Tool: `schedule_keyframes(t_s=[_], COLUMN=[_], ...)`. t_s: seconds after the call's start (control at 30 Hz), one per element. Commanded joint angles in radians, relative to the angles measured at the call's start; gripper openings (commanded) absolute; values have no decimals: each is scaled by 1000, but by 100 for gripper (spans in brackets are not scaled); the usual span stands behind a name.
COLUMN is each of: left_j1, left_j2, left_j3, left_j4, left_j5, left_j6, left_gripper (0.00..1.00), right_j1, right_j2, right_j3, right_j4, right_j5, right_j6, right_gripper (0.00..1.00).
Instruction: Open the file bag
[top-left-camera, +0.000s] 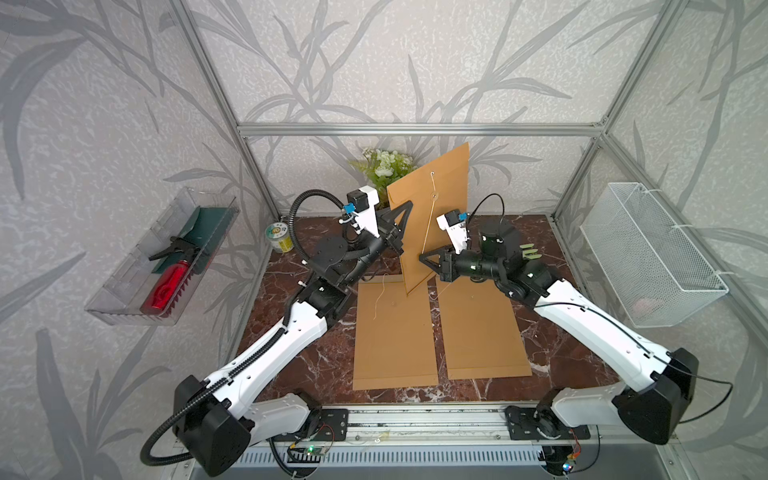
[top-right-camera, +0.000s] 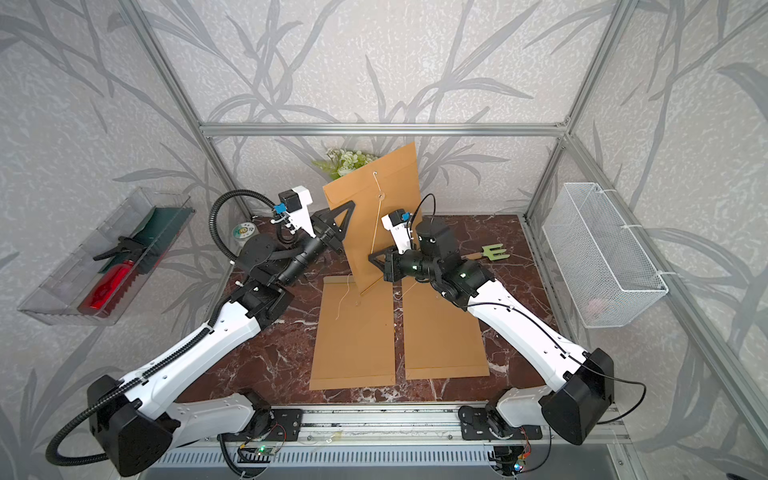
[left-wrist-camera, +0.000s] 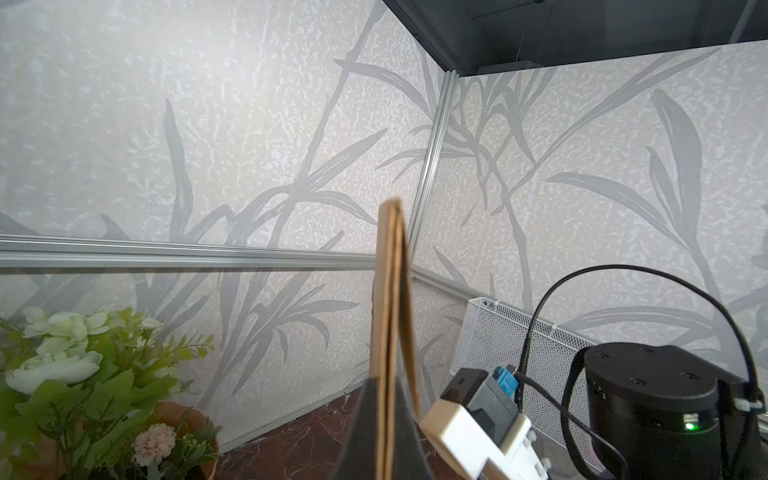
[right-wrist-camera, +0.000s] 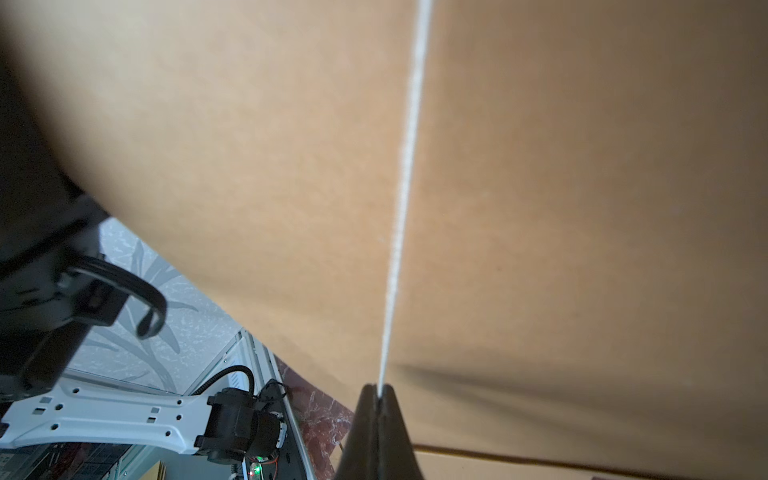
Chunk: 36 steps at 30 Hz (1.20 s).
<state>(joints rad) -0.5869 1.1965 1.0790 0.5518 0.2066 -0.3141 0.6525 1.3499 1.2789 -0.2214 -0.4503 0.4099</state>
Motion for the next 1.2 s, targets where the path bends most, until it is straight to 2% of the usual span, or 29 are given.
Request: schedule_keyframes(t_s=[0.0,0.37,0.77,0.97,1.17], left_j1=[6,11,19,24,25], left_j2=[-37,-70,-118,-137,-150], left_j3=[30,25,-2,2,-11], left_j4=[25,-43,-126,-185,-237], left_j5=[-13,14,49,146,184], left_j6=[20,70,109,139,167], left_gripper=[0,0,0,0,0], right_j1=[-15,-158,-313,-359,-367], right_j2=[-51,-118,-174,-189,-186], right_j3=[-24,-30,77,131,194], right_j4=[-2,-88,-231,-270,-297], right_j5=[33,42,58,55,52], right_j6=[-16,-66,-165,-190,-209], right_gripper=[0,0,0,0,0])
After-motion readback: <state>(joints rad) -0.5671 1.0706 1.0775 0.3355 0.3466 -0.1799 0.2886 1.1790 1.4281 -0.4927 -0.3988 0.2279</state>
